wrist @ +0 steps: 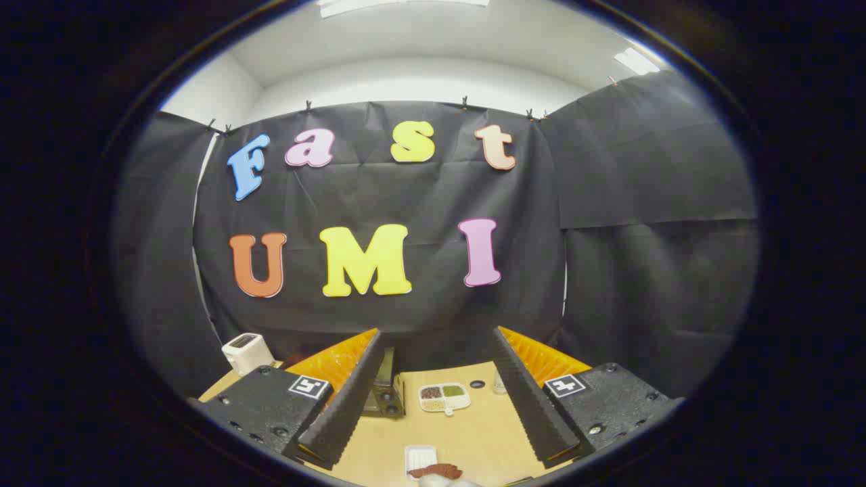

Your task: Open the toaster oven, put the food inside, and close the toaster oven door.

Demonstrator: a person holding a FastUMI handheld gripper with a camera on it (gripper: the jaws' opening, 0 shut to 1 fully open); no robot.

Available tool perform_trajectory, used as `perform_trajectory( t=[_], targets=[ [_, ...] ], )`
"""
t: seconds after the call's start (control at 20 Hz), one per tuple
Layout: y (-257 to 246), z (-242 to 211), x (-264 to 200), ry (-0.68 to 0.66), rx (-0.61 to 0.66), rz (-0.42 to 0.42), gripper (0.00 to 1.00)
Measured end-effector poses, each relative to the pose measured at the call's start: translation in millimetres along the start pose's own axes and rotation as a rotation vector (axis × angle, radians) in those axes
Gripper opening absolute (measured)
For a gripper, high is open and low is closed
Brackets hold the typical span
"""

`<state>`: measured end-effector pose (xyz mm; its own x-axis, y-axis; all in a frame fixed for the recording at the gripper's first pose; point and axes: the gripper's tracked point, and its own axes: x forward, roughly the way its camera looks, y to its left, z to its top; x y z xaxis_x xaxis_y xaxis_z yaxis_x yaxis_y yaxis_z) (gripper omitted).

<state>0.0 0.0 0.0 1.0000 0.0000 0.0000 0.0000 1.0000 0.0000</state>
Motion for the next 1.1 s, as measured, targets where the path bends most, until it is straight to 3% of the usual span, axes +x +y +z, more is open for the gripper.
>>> perform_trajectory(
  t=[0.7, 1.1],
  targets=[
    [25, 2, 9, -0.004, -0.046, -0.003, 1.00],
    [84, -18, 58, 0.006, -0.048, -0.012, 1.00]
  ],
)
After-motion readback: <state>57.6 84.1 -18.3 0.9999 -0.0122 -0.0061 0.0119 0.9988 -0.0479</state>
